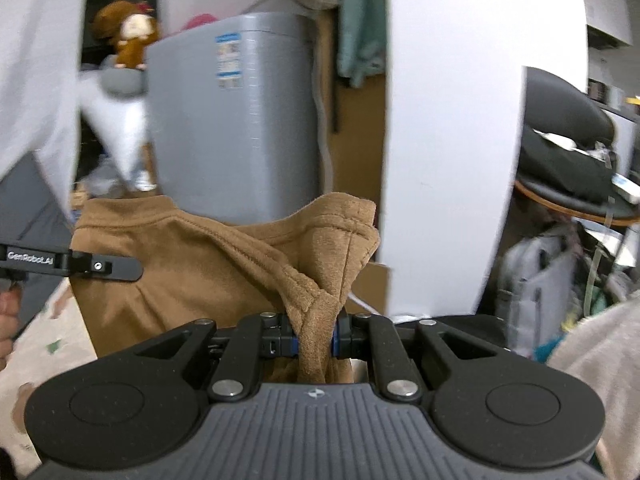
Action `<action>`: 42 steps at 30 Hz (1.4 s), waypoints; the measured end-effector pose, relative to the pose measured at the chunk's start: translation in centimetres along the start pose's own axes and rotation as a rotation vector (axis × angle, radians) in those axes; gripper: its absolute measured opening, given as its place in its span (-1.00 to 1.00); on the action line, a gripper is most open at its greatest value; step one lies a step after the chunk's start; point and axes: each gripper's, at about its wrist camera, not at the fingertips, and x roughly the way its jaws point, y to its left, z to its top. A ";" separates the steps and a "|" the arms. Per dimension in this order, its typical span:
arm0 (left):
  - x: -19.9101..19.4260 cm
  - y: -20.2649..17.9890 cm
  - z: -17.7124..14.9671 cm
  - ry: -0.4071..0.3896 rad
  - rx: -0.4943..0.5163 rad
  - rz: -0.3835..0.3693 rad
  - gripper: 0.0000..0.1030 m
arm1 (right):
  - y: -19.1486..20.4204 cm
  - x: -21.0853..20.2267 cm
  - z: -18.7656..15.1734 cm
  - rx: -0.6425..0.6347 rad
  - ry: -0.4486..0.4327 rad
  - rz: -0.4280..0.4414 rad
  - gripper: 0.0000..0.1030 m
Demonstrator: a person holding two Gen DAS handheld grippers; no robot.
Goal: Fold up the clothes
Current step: 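Lift the pinched shirt end up with both grippers, then carry the held end over the folded shirt and lower it with both grippers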
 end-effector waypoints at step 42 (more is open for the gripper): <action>11.1 -6.3 -0.8 -0.011 0.142 -0.030 -0.83 | -12.4 2.5 -2.8 0.071 -0.038 -0.127 -0.71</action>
